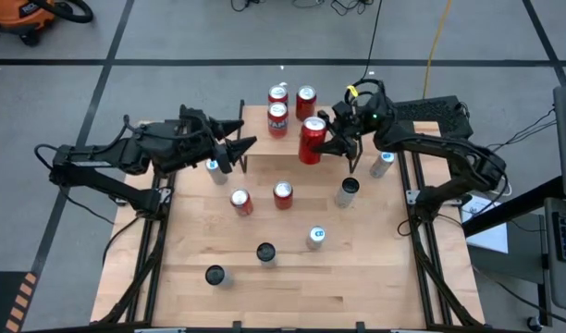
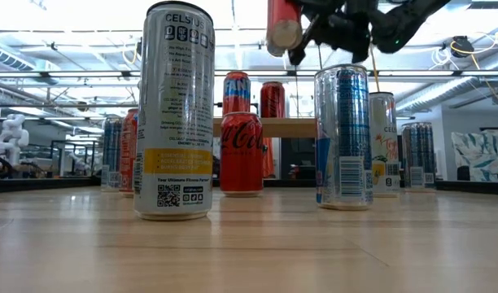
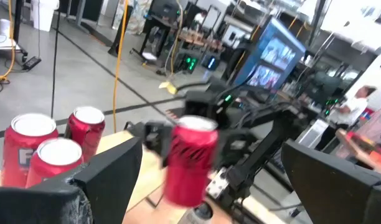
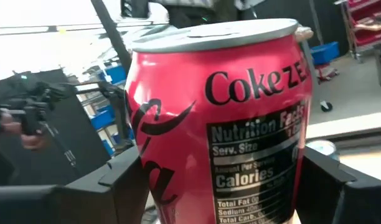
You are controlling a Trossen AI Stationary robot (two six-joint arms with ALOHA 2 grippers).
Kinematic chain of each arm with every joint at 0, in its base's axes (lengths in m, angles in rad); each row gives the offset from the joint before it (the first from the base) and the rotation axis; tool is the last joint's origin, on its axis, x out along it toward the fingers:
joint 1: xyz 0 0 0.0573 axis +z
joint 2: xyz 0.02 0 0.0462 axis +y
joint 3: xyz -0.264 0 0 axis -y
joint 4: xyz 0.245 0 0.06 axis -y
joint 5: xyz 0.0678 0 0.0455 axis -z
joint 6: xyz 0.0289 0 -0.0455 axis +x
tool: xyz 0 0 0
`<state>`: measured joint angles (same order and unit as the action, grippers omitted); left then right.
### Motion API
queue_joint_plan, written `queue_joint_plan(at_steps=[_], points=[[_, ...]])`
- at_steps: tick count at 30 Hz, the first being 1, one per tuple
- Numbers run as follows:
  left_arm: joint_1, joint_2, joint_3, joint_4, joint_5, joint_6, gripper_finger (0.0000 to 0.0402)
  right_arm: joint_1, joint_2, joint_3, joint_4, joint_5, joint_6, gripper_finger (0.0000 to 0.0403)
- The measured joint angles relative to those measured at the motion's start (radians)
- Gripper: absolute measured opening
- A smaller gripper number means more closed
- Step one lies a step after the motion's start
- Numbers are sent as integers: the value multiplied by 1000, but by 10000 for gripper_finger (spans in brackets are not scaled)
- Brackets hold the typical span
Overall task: Place canned beverage on shelf
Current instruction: Put the bottom red-black soda can on the shelf aligned with the other red-black soda can
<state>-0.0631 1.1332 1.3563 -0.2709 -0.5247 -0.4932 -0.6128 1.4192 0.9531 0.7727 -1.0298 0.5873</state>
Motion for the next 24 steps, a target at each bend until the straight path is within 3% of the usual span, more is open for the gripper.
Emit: queue_joint_plan(at_steps=[15,24], points=[[0,159,0,-18,129,0,386,112,-120,0,10,63,-6,279],[-1,220,0,113,220,13,386,168,-131,0,27,88,-1,279]])
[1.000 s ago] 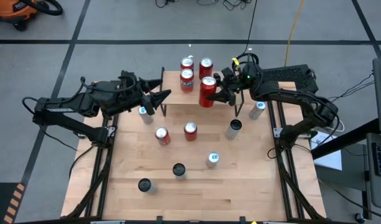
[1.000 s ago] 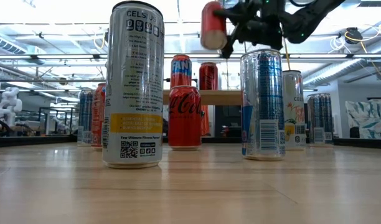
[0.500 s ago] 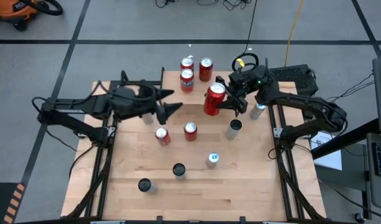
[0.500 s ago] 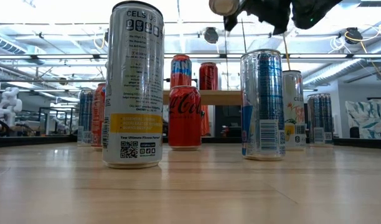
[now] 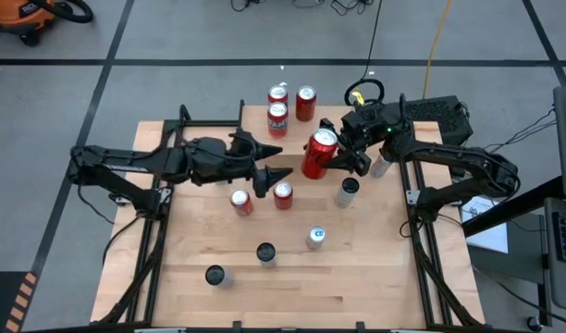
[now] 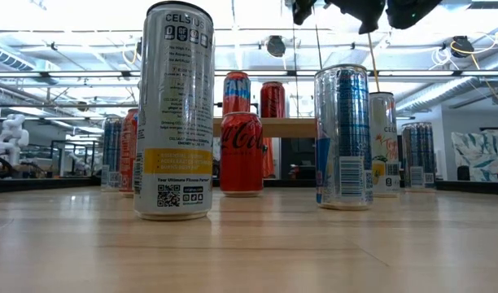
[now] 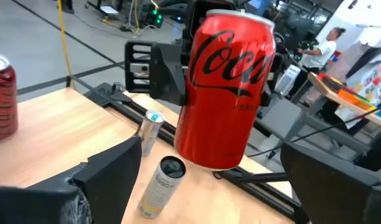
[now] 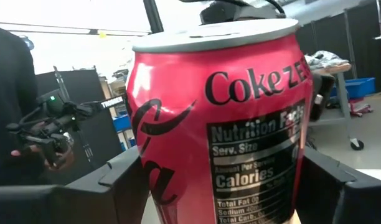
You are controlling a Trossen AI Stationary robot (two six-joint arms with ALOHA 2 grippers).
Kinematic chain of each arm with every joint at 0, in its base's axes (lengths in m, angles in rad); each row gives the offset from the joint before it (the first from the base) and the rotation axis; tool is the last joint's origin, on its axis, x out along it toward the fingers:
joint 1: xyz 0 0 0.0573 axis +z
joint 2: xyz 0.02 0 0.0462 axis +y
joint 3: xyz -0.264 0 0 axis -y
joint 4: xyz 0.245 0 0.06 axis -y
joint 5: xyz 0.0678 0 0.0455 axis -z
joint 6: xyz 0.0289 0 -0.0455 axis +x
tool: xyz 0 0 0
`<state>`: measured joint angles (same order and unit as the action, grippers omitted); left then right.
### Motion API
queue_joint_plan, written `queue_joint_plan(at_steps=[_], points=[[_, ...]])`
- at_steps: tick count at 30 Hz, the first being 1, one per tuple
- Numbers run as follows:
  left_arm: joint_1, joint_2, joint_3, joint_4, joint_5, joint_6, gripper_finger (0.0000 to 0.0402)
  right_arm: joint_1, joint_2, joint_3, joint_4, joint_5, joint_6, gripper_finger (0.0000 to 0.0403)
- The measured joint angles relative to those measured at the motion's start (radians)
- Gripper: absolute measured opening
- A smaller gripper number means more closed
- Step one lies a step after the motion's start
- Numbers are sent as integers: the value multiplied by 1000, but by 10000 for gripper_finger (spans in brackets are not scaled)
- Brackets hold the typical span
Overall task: Place canned beverage on shelf
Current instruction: Put the bottom red-black soda can on the shelf aligned with the other red-black soda can
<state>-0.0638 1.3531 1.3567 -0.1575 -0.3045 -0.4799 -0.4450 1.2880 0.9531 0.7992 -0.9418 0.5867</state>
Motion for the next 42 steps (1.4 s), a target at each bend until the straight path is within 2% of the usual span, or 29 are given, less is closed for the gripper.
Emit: queue_joint_plan(at_steps=[9,13,17,20,28,35,39,42], points=[[19,48,0,22,144,15,386,23,-1,0,93,56,10,279],[32,65,0,82,151,22,386,23,-1,0,110,87,29,279],[40,67,0,182,151,99,386,24,-1,0,109,101,30,279],[57,79,0,218,200,124,386,29,-1,0,109,109,25,279],[117,124,-1,261,342,92,387,45,-1,0,110,135,2,279],[175,159,-2,295,530,-13,387,56,-1,0,109,158,-11,279],[195,192,-2,388,586,-63,387,56,-2,0,114,157,-20,279],[203,210,0,429,591,-72,387,56,-1,0,108,160,-23,279]])
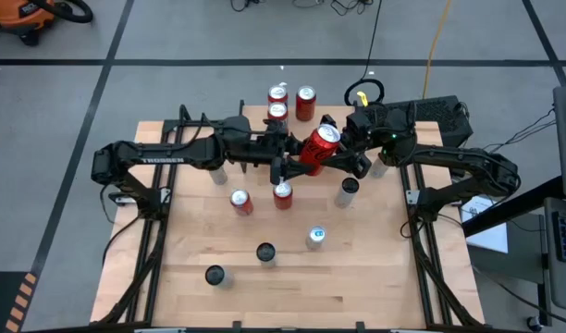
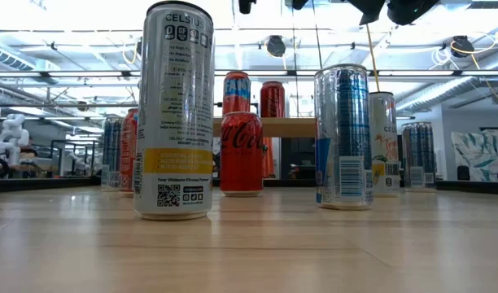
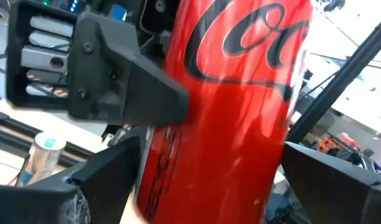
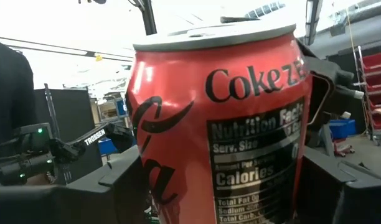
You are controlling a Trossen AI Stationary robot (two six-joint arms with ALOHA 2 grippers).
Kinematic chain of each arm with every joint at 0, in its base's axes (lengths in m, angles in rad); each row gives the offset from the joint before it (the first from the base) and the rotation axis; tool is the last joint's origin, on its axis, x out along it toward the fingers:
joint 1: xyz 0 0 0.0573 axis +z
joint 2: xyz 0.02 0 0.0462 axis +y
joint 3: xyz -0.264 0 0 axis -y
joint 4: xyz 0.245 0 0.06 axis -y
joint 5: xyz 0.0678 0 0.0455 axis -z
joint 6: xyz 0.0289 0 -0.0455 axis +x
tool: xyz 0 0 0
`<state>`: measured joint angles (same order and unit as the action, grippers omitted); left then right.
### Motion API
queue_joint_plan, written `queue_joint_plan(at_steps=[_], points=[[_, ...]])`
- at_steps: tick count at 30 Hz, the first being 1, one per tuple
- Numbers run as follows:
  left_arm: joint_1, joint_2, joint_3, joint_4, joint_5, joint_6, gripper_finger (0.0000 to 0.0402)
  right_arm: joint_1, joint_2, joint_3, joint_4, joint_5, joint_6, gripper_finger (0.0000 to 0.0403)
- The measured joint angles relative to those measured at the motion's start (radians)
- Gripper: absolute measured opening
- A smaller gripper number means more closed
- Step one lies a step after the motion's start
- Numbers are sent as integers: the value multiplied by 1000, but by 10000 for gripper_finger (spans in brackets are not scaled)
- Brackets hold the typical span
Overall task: Place canned beverage on shelf
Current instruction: Put the bottom red-black soda can on the shelf aligned with the other red-black soda can
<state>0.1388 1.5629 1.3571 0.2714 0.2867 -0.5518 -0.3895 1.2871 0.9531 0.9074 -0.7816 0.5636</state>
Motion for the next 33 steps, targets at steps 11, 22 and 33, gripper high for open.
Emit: queue_joint_plan(at_steps=[11,22,33], points=[[8,4,0,11,61,14,382,1,3,0,-8,-3,-9,279],[4,4,-2,44,37,-14,337,1,2,2,-17,23,-22,279],[4,4,-2,83,161,-98,382,2,3,1,0,21,26,279]])
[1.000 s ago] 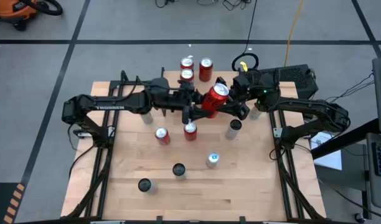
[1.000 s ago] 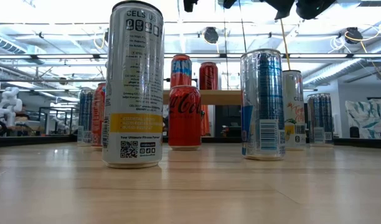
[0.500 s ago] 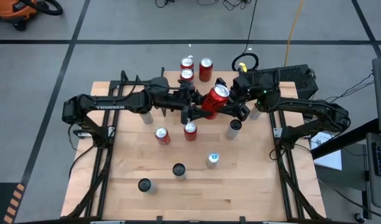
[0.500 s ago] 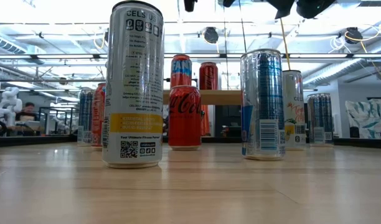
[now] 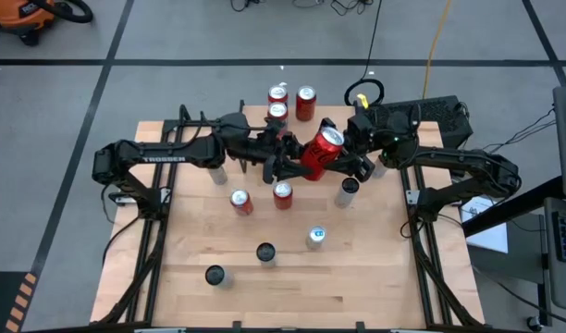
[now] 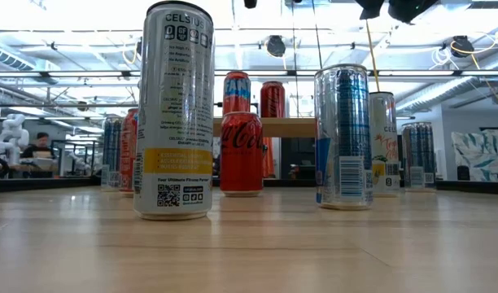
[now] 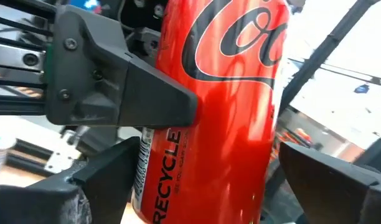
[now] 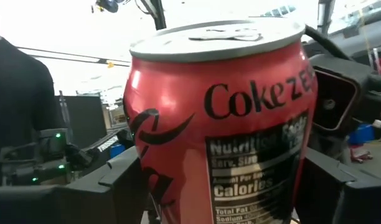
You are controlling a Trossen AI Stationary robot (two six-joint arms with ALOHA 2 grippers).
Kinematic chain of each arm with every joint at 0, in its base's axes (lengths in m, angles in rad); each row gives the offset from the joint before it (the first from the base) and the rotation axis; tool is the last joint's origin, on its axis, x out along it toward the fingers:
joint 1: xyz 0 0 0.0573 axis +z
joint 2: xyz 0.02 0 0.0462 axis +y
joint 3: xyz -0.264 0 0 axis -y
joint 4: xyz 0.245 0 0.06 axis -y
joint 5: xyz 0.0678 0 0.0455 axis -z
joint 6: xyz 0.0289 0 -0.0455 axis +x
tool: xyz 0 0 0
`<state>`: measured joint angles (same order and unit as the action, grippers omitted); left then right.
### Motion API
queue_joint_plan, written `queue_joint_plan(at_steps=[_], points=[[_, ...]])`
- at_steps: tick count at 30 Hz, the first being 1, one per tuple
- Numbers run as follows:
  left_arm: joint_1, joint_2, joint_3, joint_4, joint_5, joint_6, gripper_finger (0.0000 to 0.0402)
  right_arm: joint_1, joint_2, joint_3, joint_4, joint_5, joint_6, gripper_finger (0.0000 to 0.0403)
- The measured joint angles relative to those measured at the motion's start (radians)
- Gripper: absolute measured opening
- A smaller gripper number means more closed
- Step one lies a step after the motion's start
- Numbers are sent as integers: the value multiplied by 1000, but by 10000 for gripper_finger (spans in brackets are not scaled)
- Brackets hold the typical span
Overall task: Place canned beverage on shelf
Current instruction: Put the bottom red-black soda can on the shelf aligned with the other red-black soda can
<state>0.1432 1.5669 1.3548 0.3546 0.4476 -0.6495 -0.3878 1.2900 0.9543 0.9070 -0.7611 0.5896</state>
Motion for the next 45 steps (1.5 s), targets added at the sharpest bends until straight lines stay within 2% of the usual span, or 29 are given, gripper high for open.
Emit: queue_joint_plan(at_steps=[9,21,30,39,45], points=[[2,0,0,-3,25,0,353,0,0,0,0,0,1,279],[3,-3,2,-45,20,8,281,4,0,-2,-4,-4,4,279],[5,-4,3,-48,19,-5,279,4,0,-2,-5,-2,65,281],[20,-6,3,-47,13,-27,278,1,-5,-2,-24,12,137,332],[26,-6,3,-47,15,-27,278,-3,-7,-2,-41,7,132,335]])
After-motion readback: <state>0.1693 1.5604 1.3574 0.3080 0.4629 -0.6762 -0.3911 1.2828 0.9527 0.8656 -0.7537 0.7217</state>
